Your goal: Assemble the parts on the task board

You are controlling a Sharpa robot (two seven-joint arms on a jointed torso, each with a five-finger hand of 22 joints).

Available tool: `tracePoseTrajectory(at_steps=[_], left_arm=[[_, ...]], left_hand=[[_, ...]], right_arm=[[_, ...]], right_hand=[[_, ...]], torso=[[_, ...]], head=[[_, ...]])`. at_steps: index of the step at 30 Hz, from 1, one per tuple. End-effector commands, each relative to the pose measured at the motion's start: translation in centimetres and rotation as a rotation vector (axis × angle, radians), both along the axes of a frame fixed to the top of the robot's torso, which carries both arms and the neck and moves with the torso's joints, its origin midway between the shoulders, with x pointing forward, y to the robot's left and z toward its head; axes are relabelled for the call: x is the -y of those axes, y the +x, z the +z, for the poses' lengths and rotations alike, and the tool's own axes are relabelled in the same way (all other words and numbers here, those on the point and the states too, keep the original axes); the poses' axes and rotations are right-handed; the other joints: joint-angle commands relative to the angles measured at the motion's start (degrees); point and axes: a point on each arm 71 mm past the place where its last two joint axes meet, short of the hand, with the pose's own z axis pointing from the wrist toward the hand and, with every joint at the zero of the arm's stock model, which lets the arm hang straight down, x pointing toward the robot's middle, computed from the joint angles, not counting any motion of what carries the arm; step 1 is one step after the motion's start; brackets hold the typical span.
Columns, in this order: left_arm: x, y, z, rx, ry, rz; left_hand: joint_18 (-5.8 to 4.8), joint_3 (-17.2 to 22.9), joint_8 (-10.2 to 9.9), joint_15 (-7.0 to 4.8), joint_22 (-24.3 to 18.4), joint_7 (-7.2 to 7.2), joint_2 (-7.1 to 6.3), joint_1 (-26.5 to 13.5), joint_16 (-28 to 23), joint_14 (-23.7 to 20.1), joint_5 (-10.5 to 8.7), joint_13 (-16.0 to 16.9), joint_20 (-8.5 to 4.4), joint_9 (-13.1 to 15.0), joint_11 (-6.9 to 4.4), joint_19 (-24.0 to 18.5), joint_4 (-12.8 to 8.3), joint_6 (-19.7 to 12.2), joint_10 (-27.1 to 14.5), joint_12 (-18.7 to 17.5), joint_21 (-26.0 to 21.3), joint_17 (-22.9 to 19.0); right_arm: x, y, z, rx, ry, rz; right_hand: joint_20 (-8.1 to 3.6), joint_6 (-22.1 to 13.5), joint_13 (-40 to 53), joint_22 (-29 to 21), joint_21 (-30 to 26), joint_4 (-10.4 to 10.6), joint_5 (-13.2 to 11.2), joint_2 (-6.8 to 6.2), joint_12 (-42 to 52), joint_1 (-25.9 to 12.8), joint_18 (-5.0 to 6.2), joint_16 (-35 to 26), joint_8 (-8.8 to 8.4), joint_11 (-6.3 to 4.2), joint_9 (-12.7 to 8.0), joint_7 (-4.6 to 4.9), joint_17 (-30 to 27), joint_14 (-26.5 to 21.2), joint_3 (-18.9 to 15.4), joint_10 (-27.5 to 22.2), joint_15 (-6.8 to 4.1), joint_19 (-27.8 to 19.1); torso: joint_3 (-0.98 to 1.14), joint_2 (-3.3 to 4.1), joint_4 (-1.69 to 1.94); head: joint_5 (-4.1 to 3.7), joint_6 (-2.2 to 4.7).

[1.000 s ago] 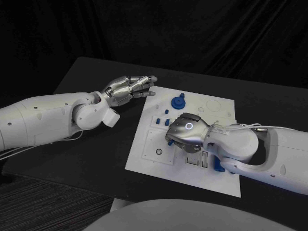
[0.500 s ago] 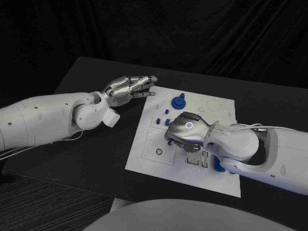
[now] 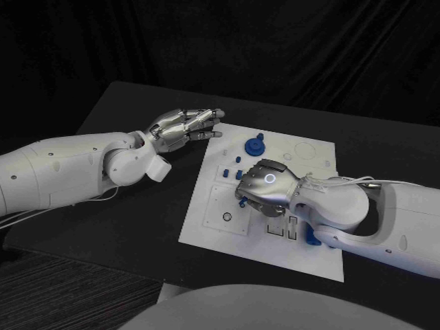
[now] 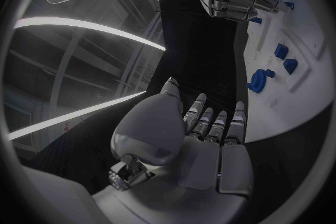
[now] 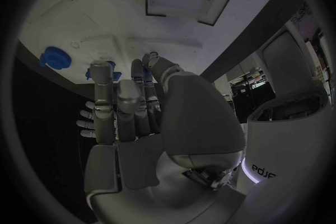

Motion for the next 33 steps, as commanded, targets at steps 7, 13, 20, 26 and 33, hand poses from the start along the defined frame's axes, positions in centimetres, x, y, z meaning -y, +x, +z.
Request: tracePoseTrajectory(at_steps=[7,13,20,26,33], left_arm=[[0.16,-0.07,0.04,0.000,-0.017,-0.011],[0.14,-0.07,0.03,0.000,-0.016,-0.010],[0.10,-0.08,0.01,-0.001,-0.015,-0.010],[0.13,-0.09,-0.01,-0.003,-0.015,-0.011],[0.12,-0.10,-0.03,-0.005,-0.013,-0.011]], left_hand=[[0.54,-0.29,0.39,0.30,0.06,0.07,0.47,0.15,0.38,0.01,0.15,0.08,0.16,0.09,0.21,0.39,0.01,0.26,0.09,0.21,0.17,0.09],[0.53,-0.31,0.40,0.30,0.05,0.08,0.47,0.15,0.39,0.01,0.14,0.08,0.16,0.09,0.23,0.41,0.01,0.27,0.10,0.23,0.18,0.09],[0.52,-0.34,0.43,0.30,0.04,0.12,0.47,0.15,0.41,0.02,0.12,0.08,0.16,0.09,0.27,0.44,0.00,0.28,0.12,0.26,0.20,0.09],[0.52,-0.34,0.43,0.30,0.04,0.12,0.47,0.15,0.41,0.02,0.12,0.08,0.16,0.09,0.27,0.44,0.00,0.28,0.12,0.26,0.20,0.09],[0.52,-0.34,0.43,0.30,0.04,0.12,0.47,0.15,0.41,0.02,0.12,0.08,0.16,0.09,0.27,0.44,0.00,0.28,0.12,0.26,0.20,0.09]], right_arm=[[0.07,0.01,0.01,0.012,0.001,-0.015],[0.11,-0.03,0.02,0.011,0.001,-0.015],[0.13,-0.04,0.02,0.011,0.001,-0.015],[0.11,-0.07,0.03,0.011,0.001,-0.014],[0.10,-0.12,0.05,0.011,0.001,-0.014]], right_hand=[[0.09,-0.39,0.12,4.02,-0.10,-0.44,0.10,-0.31,-0.04,0.25,0.75,-0.39,-0.12,0.02,0.00,0.03,-0.02,-0.46,-0.05,-0.20,-0.07,-0.38],[0.11,-0.63,0.16,4.03,-0.06,-0.37,-0.13,-0.34,-0.07,0.07,0.73,-0.47,-0.24,0.05,-0.03,0.05,-0.12,-0.52,-0.11,-0.26,-0.05,-0.36],[0.12,-0.65,0.19,4.01,-0.12,-0.32,-0.30,-0.34,-0.08,-0.03,0.73,-0.47,-0.24,0.06,-0.02,0.06,-0.14,-0.53,-0.15,-0.26,-0.03,-0.38],[0.16,-0.67,0.27,4.00,-0.15,-0.16,-0.82,-0.34,-0.09,-0.32,0.72,-0.45,-0.23,0.07,0.01,0.07,-0.11,-0.52,-0.25,-0.26,0.00,-0.38],[0.19,-0.66,0.33,3.96,-0.30,-0.03,-1.32,-0.33,-0.11,-0.52,0.74,-0.57,-0.20,0.07,0.04,0.06,-0.29,-0.60,-0.32,-0.29,0.00,-0.41]], torso=[[0.00,-0.01,0.02],[0.00,-0.01,0.02],[0.00,-0.01,0.01],[0.00,-0.03,-0.02],[-0.02,-0.02,-0.01]], head=[[0.07,0.00],[0.10,0.00],[0.14,0.00],[0.24,0.00],[0.24,0.00]])
